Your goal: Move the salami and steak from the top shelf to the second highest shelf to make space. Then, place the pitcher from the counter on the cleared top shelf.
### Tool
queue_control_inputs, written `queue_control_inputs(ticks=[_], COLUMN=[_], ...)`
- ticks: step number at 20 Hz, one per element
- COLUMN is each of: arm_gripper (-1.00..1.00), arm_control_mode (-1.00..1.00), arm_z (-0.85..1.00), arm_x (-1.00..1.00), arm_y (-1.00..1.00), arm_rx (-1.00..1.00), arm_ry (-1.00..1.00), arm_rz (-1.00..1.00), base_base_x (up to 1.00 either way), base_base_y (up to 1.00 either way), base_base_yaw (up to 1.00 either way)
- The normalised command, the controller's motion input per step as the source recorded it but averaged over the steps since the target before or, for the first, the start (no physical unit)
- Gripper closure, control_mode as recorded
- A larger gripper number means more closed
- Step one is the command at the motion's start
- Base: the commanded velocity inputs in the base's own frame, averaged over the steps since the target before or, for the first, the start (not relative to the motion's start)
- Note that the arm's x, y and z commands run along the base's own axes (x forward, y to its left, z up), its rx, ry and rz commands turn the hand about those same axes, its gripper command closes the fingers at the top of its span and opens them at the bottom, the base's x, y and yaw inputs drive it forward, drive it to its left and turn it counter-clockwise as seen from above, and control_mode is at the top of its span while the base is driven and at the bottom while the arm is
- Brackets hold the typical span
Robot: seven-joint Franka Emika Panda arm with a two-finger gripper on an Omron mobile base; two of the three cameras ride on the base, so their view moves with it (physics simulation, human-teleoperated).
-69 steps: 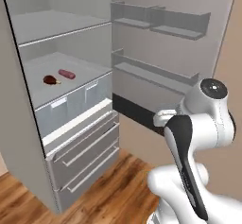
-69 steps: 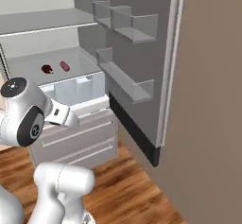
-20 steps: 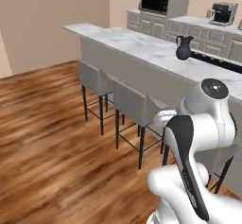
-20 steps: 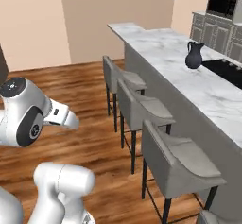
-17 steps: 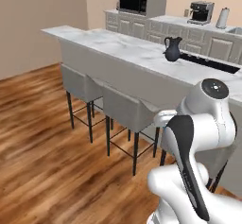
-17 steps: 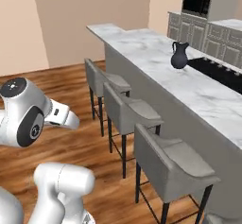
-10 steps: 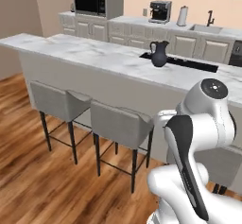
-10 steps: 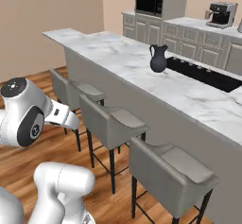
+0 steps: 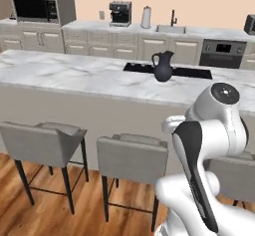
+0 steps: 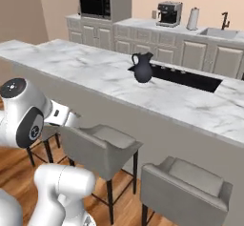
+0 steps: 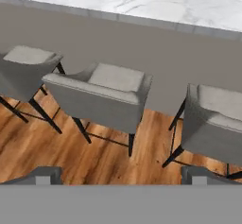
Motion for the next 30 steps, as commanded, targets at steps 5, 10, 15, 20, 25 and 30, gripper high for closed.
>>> queue_control_inputs(ticks=[5,10,15,20,25,30], arm_gripper=[-1.00,-1.00,-1.00,-1.00,-1.00,-1.00], arm_control_mode=[1.00,1.00,1.00,1.00,-1.00,-1.00], arm_z=[0.00,0.00,0.00,0.00,0.00,0.13], arm_x=[0.00,0.00,0.00,0.00,0.03,0.10], arm_y=[0.00,0.00,0.00,0.00,0.07,0.05], arm_rx=[0.00,0.00,0.00,0.00,0.00,0.00], arm_ry=[0.00,0.00,0.00,0.00,0.00,-0.15], arm_rz=[0.00,0.00,0.00,0.00,-0.01,-0.05], base_base_x=[1.00,1.00,1.00,0.82,0.06,0.00], base_base_y=[0.19,0.15,0.65,0.68,0.09,0.00], base_base_yaw=[-0.41,-0.34,-0.29,-0.20,-0.02,0.00])
